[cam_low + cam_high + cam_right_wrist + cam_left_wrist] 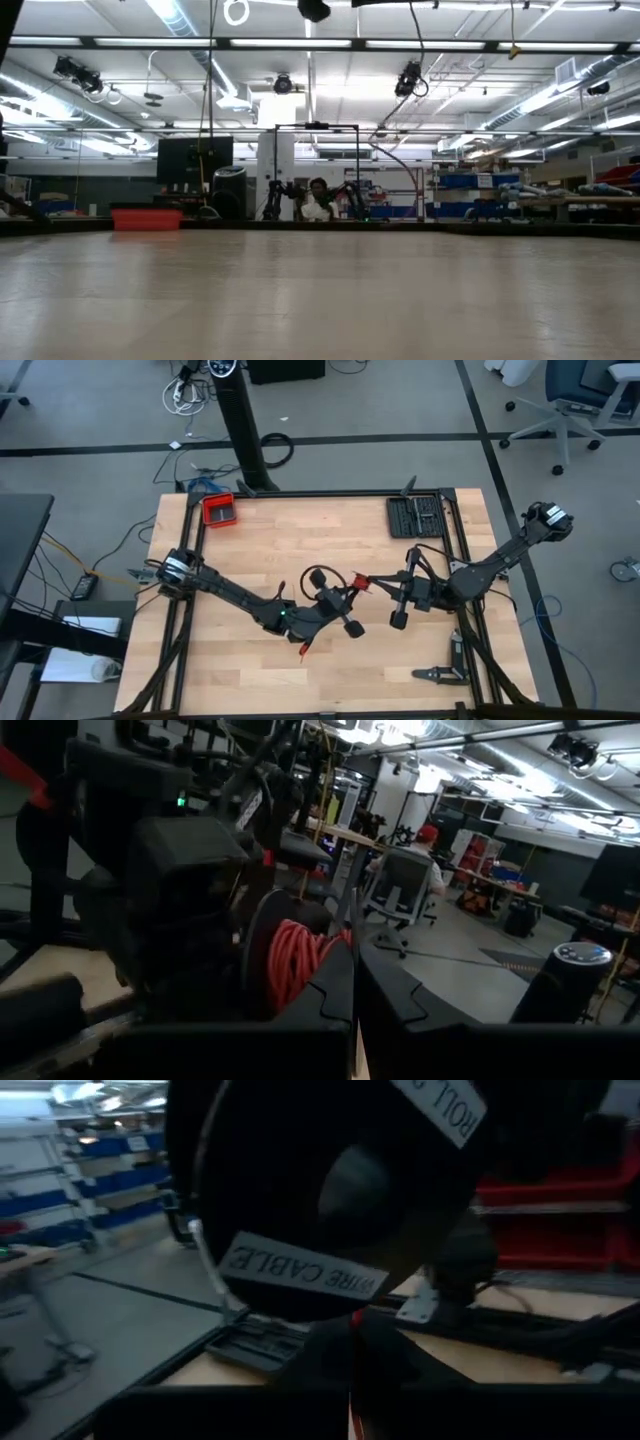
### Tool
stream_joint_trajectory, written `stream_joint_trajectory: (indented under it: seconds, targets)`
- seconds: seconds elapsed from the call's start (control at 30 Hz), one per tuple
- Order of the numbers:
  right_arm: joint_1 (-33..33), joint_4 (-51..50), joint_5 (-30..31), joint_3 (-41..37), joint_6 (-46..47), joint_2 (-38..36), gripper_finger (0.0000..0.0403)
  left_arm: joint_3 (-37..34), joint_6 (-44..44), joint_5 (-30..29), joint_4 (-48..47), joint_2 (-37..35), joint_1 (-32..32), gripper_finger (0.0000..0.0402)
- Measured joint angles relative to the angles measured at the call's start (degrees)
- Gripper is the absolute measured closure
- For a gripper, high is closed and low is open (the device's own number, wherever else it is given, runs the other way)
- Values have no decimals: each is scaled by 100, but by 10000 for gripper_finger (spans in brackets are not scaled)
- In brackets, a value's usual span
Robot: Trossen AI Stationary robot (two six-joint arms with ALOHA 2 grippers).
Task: Coil cords
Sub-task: Coil the red wire onto the spool
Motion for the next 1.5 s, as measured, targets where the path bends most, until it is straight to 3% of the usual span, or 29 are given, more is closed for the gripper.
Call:
stream_joint_trajectory:
  seconds: [0.27, 0.67, 1.03, 1.5]
  targets:
    - [30, 109, -238, 15, 249, -26, 401, -28, 207, -961, -133, 18, -76, 350]
    - [192, -537, -194, 15, 523, -442, 401, -15, 1187, -1769, -104, -449, -457, 348]
    - [175, -1069, -368, 11, 952, -507, 401, -15, 1943, -2338, 335, -524, -619, 349]
    - [-80, -1468, -697, 9, 1317, -465, 401, 9, 3201, -2357, 1738, -525, -724, 349]
